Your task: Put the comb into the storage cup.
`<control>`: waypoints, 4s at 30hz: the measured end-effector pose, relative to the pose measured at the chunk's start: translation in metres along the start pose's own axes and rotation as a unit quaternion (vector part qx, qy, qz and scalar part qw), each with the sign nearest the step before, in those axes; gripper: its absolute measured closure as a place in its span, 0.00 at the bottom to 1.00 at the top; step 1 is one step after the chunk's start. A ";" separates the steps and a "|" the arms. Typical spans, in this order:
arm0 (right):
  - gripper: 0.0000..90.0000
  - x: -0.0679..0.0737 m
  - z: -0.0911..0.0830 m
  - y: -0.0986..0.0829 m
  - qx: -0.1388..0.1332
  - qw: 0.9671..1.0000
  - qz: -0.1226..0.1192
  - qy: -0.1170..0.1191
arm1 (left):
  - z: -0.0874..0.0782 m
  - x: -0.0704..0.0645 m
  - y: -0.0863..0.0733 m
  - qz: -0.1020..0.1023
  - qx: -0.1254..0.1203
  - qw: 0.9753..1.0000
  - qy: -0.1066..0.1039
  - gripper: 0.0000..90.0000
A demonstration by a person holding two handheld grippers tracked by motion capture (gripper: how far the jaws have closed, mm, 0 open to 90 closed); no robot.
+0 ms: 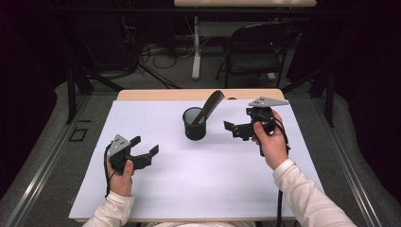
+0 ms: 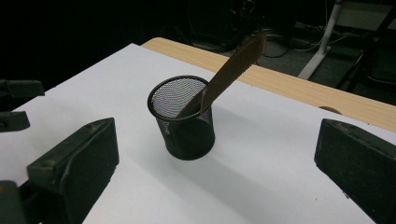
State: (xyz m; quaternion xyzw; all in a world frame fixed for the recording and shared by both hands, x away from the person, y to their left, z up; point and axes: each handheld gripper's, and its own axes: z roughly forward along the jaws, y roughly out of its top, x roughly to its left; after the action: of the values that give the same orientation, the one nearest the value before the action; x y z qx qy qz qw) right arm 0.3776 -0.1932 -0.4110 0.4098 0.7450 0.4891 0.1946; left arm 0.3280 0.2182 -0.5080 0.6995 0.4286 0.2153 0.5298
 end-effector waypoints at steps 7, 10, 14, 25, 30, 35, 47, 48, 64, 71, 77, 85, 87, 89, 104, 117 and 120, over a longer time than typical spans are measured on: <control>0.00 0.010 -0.011 -0.023 0.000 1.000 -0.019 -0.008 | 0.000 0.002 -0.001 -0.003 0.002 1.000 0.003 0.18; 0.00 0.011 -0.013 -0.029 0.001 1.000 -0.016 -0.010 | 0.000 0.001 -0.001 -0.004 0.005 1.000 0.003 0.18; 0.00 0.009 -0.016 -0.042 -0.003 1.000 -0.002 -0.007 | -0.001 0.000 -0.001 -0.001 0.005 1.000 0.002 0.18; 0.00 0.007 -0.035 -0.095 -0.029 0.999 -0.003 -0.036 | -0.008 -0.001 -0.002 0.027 0.000 1.000 -0.009 0.18; 0.00 0.004 -0.040 -0.112 -0.037 0.998 0.011 -0.041 | -0.016 0.001 -0.004 0.030 -0.004 1.000 -0.008 0.18; 0.00 -0.006 -0.044 -0.133 -0.037 0.997 0.033 -0.056 | -0.022 0.005 -0.006 0.027 -0.007 1.000 -0.005 0.18; 0.00 -0.020 -0.048 -0.150 -0.042 0.995 0.041 -0.075 | -0.025 0.008 -0.008 0.035 -0.009 0.999 -0.004 0.18; 0.00 -0.020 -0.048 -0.150 -0.042 0.995 0.041 -0.075 | -0.025 0.009 -0.009 0.034 -0.009 0.999 -0.004 0.18; 0.00 -0.043 -0.058 -0.165 -0.044 0.989 0.095 -0.107 | -0.023 0.014 -0.010 0.030 -0.008 0.999 -0.004 0.18; 0.00 -0.053 -0.060 -0.171 -0.041 0.984 0.127 -0.117 | -0.022 0.017 -0.011 0.029 -0.007 1.000 -0.003 0.18; 0.00 -0.059 -0.060 -0.173 -0.043 0.981 0.147 -0.122 | -0.022 0.018 -0.011 0.028 -0.007 1.000 0.000 0.18; 0.00 -0.064 -0.062 -0.176 -0.043 0.979 0.156 -0.125 | -0.020 0.019 -0.012 0.029 -0.002 1.000 0.002 0.18; 0.00 -0.064 -0.062 -0.176 -0.042 0.979 0.157 -0.126 | -0.020 0.019 -0.012 0.029 -0.002 1.000 0.002 0.18; 0.00 -0.065 -0.062 -0.178 -0.043 0.977 0.164 -0.128 | -0.019 0.019 -0.012 0.027 -0.003 1.000 0.001 0.18; 0.01 -0.069 -0.062 -0.180 -0.038 0.975 0.178 -0.127 | -0.018 0.020 -0.012 0.028 0.001 1.000 0.003 0.18; 0.01 -0.068 -0.060 -0.180 -0.031 0.975 0.185 -0.121 | -0.018 0.023 -0.014 0.019 0.005 1.000 0.006 0.18; 0.01 -0.069 -0.058 -0.181 -0.030 0.974 0.188 -0.124 | -0.018 0.024 -0.014 0.015 0.003 1.000 0.007 0.18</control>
State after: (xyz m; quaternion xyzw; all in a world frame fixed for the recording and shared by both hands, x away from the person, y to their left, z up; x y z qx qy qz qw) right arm 0.3018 -0.3153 -0.5535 0.5938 0.6101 0.4841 0.2022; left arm 0.3227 0.2491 -0.5187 0.7059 0.4223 0.2266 0.5216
